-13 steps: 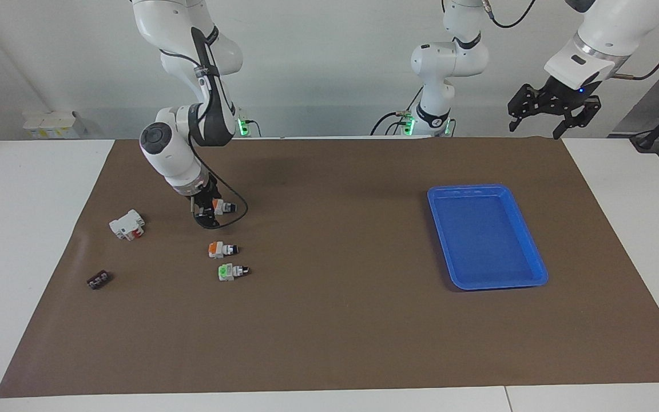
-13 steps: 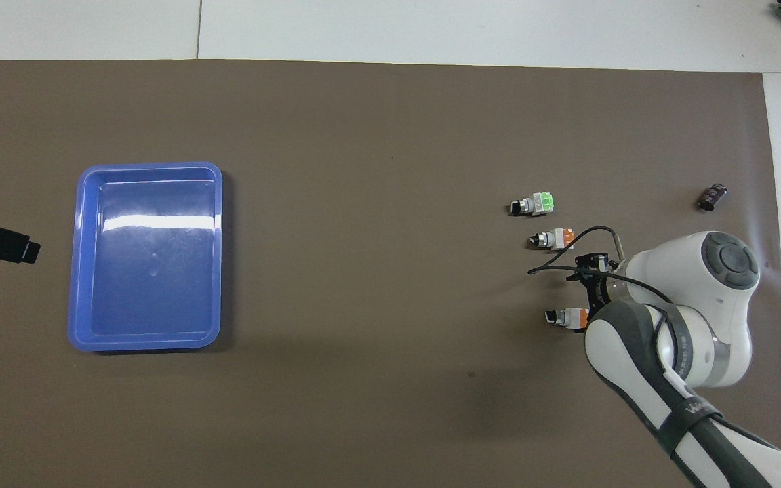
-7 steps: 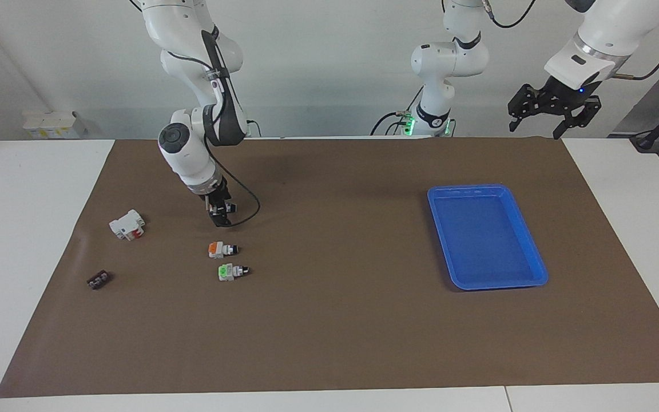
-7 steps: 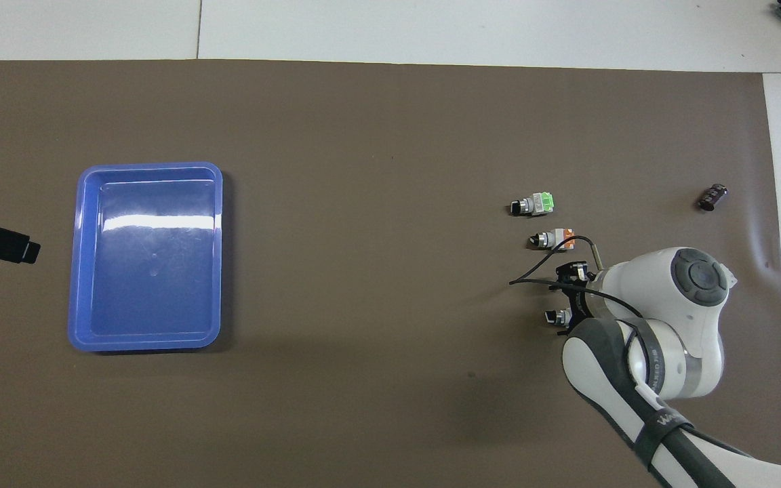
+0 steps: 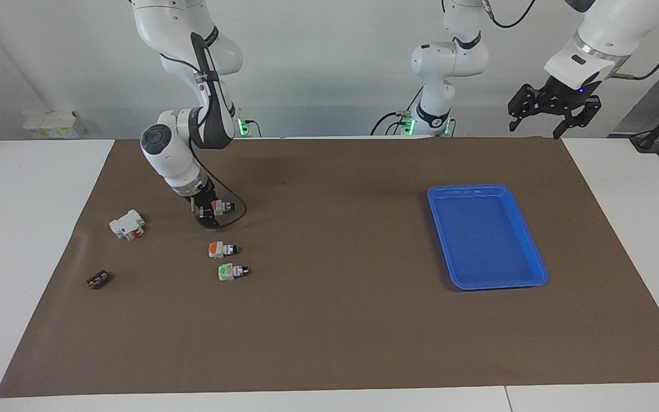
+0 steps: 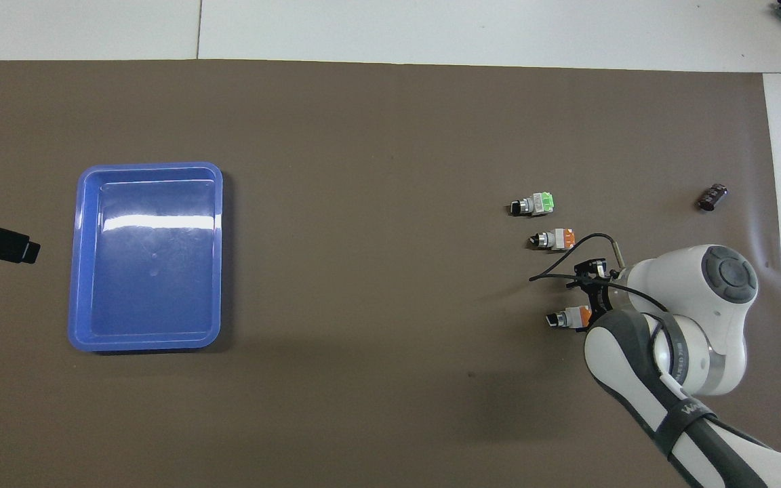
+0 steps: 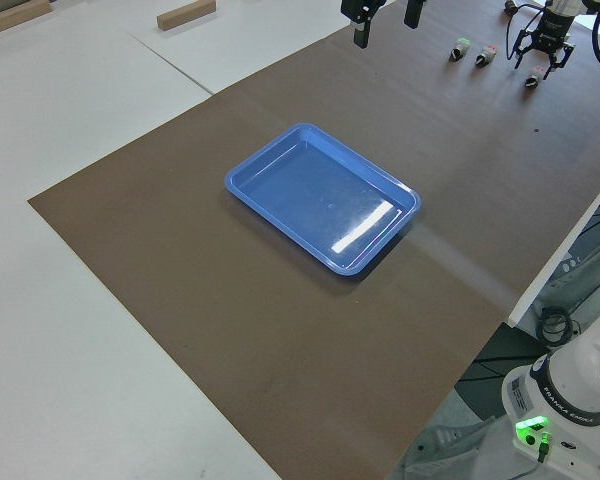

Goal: Turn and place switch with both arms
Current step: 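Reach the right gripper down to the orange-topped switch nearest the robot, then grasp the orange switch with the right gripper and lift it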

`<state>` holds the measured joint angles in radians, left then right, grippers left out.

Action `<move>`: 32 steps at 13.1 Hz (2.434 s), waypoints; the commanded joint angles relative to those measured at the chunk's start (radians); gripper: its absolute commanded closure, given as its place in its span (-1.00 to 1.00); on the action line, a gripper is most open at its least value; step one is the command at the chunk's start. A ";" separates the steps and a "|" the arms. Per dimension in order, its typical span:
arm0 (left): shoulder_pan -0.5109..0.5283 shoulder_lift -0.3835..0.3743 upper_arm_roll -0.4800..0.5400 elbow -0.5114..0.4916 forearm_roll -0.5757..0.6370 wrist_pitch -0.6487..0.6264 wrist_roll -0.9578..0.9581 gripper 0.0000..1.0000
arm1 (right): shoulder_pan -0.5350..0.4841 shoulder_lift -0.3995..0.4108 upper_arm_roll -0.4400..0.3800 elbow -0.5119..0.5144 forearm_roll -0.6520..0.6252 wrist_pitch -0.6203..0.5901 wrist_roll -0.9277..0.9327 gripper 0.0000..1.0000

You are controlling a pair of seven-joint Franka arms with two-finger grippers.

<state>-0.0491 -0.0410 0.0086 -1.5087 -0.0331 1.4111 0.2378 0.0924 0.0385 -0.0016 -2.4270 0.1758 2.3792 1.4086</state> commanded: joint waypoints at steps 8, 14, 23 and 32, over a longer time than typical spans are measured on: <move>-0.006 -0.025 0.007 -0.025 -0.002 -0.004 0.001 -1.00 | -0.011 -0.003 0.003 -0.009 0.024 0.008 -0.077 1.00; -0.005 -0.025 0.007 -0.025 -0.002 -0.004 0.001 -1.00 | 0.010 -0.003 0.008 0.259 0.149 -0.344 -0.208 1.00; -0.005 -0.025 0.007 -0.025 -0.002 -0.004 0.001 -1.00 | 0.064 -0.008 0.054 0.608 0.536 -0.566 -0.051 1.00; -0.006 -0.025 0.007 -0.025 -0.002 -0.004 0.001 -1.00 | 0.291 0.038 0.063 0.635 0.741 -0.151 0.101 1.00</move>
<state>-0.0491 -0.0410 0.0086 -1.5087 -0.0331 1.4111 0.2378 0.3583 0.0582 0.0606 -1.8166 0.8870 2.1858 1.4785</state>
